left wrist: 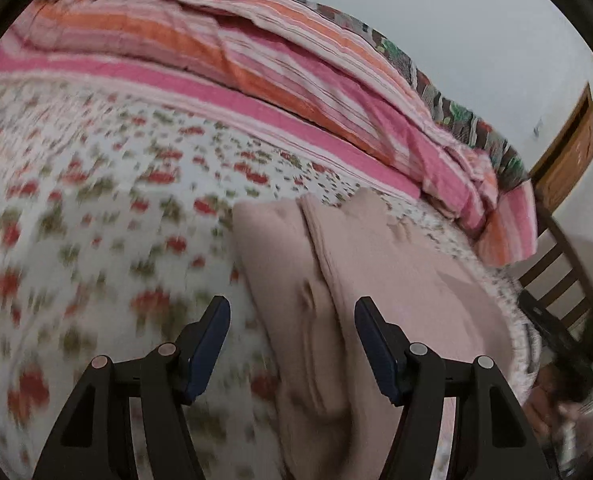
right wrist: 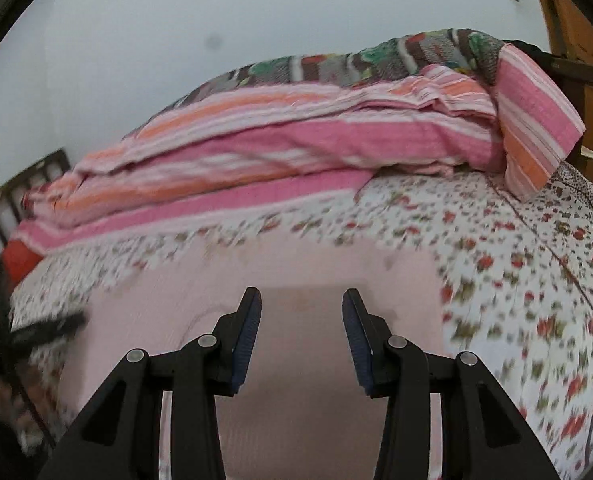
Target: Fold small clothes
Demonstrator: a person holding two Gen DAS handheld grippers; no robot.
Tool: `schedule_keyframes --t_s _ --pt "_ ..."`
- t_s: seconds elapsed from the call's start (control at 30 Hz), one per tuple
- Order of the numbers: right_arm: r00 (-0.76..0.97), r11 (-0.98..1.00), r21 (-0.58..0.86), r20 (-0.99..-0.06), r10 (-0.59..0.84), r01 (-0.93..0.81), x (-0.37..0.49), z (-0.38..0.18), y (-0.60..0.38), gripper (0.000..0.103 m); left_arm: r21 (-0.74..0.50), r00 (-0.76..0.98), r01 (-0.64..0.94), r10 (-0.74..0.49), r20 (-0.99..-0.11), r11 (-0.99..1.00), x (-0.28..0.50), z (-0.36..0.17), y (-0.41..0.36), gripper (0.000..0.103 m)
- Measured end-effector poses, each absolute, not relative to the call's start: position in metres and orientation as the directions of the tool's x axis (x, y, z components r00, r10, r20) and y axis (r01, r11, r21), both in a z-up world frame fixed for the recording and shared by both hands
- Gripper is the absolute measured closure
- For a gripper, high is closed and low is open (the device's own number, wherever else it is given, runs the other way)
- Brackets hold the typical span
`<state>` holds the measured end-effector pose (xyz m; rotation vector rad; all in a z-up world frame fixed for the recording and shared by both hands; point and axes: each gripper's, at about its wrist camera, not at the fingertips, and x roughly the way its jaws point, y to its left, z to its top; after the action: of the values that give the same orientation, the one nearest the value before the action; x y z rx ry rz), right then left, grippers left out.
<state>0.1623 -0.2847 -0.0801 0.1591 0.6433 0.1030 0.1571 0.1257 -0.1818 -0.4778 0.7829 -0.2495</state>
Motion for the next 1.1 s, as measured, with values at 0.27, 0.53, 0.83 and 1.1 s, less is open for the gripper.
schedule_keyframes --t_s 0.27,0.53,0.83,1.1 --pt "0.790 0.951 0.308 -0.587 0.180 0.012 0.170 -0.106 -0.337 0.060 -0.542 0.664 0.021 -0.417 -0.620 0.840 0.080 -0.210 0.108 0.035" --pt "0.811 0.950 0.310 -0.563 0.158 0.030 0.153 -0.107 -0.374 0.060 -0.603 0.683 0.028 -0.456 -0.570 0.797 0.090 -0.216 0.081 0.036" --pt "0.817 0.925 0.371 -0.557 0.149 0.084 0.140 -0.107 -0.414 0.060 -0.653 0.779 -0.091 -0.356 -0.517 0.752 0.112 -0.211 0.070 0.046" --pt "0.826 0.906 0.409 -0.545 0.143 0.113 0.134 -0.103 -0.435 0.060 -0.650 0.785 -0.127 -0.324 -0.528 0.750 0.145 -0.204 0.065 0.059"
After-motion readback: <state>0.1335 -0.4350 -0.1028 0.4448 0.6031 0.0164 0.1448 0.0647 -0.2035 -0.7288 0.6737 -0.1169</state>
